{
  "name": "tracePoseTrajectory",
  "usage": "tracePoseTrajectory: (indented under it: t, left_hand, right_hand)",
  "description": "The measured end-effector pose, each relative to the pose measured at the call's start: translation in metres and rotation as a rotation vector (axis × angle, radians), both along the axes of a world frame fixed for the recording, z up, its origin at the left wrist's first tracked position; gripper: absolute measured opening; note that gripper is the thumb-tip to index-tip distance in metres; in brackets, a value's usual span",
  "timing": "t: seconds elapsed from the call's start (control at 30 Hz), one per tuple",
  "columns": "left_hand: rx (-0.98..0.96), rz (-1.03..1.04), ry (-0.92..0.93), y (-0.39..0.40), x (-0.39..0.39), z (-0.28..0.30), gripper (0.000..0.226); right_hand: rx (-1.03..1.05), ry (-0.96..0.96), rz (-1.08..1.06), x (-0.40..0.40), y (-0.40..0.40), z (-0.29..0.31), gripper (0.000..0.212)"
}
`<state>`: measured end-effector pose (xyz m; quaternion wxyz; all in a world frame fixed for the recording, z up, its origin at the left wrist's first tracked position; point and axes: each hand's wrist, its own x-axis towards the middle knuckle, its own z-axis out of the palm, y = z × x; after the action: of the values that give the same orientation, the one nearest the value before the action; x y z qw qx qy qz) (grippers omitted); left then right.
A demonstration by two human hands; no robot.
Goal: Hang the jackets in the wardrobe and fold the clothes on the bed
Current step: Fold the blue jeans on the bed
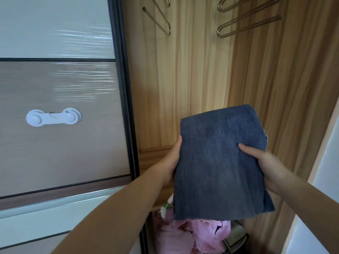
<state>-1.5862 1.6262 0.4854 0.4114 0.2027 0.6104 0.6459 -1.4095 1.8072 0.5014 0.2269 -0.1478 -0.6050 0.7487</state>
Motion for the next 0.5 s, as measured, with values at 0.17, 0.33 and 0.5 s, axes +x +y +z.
tracePoseTrajectory:
  t: [0.17,0.33,0.5]
  left_hand:
    - [0.115,0.035,-0.062,0.052,-0.021,-0.018,0.058]
    - [-0.064,0.13,-0.088,0.103,-0.045,-0.041,0.03]
    - [-0.116,0.316,-0.082,0.133,-0.078,-0.066,0.029]
  right_hand:
    - [-0.063,-0.161,0.006,-0.031,0.063,-0.027,0.06]
    - [-0.066,-0.341,0.031,-0.079,0.121,-0.063,0.06]
    - [-0.102,-0.495,0.099,-0.131,0.156,-0.079,0.053]
